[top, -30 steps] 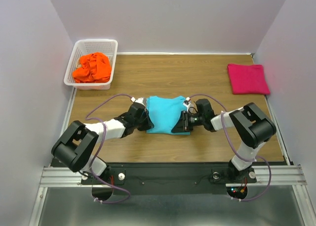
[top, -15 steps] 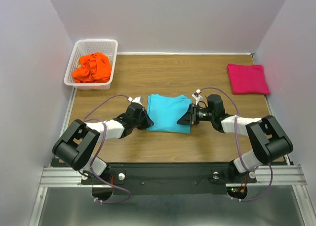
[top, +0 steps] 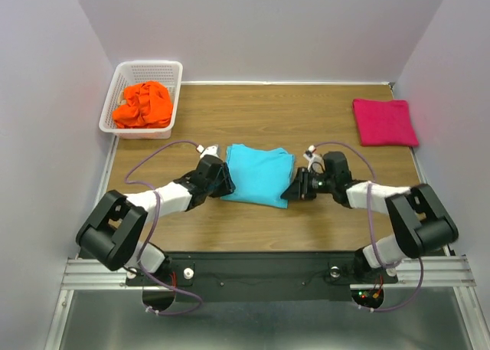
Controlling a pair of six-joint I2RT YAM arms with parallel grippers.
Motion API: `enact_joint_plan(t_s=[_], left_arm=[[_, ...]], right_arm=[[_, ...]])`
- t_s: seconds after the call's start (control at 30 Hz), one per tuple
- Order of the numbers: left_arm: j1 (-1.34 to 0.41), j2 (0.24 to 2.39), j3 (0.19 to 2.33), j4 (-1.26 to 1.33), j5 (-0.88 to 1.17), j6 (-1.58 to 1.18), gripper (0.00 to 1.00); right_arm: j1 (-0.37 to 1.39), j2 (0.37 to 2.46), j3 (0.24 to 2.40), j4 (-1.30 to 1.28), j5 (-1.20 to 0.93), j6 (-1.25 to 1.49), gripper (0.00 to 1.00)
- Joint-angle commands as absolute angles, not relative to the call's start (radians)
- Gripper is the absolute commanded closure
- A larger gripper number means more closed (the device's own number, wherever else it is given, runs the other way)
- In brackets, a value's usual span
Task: Fold and stack the t-shirts
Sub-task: Fold the tshirt
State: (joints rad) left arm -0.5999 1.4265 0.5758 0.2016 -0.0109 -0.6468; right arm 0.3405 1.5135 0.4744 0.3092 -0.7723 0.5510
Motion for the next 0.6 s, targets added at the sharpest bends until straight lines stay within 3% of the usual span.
enact_joint_plan(t_s=[0.0, 0.03, 0.1, 0.2, 0.4, 0.57], left_arm=[[-0.630, 1.353, 0.644, 0.020, -0.150, -0.539, 0.47], [-0.661, 1.341, 0.655, 0.012, -0.175, -0.528, 0.45], [-0.695, 1.315, 0.686, 0.003, -0.195, -0.488, 0.34], [-0.787, 1.318, 0.748, -0.026, -0.250, -0.416, 0.24], [-1.039, 1.443, 0.932, -0.098, -0.391, -0.279, 0.22], [-1.173, 1.577, 1.052, -0.109, -0.420, -0.155, 0.22]], right_arm=[[0.331, 1.330, 0.633, 0.098, -0.599, 0.460, 0.57], [0.324, 1.275, 0.697, 0.048, -0.556, 0.433, 0.50], [0.313, 1.237, 0.751, -0.098, -0.468, 0.417, 0.47], [0.287, 1.195, 0.828, -0.260, -0.281, 0.410, 0.34], [0.272, 1.102, 0.842, -0.455, 0.067, 0.454, 0.03], [0.230, 1.039, 0.798, -0.511, 0.170, 0.506, 0.00]])
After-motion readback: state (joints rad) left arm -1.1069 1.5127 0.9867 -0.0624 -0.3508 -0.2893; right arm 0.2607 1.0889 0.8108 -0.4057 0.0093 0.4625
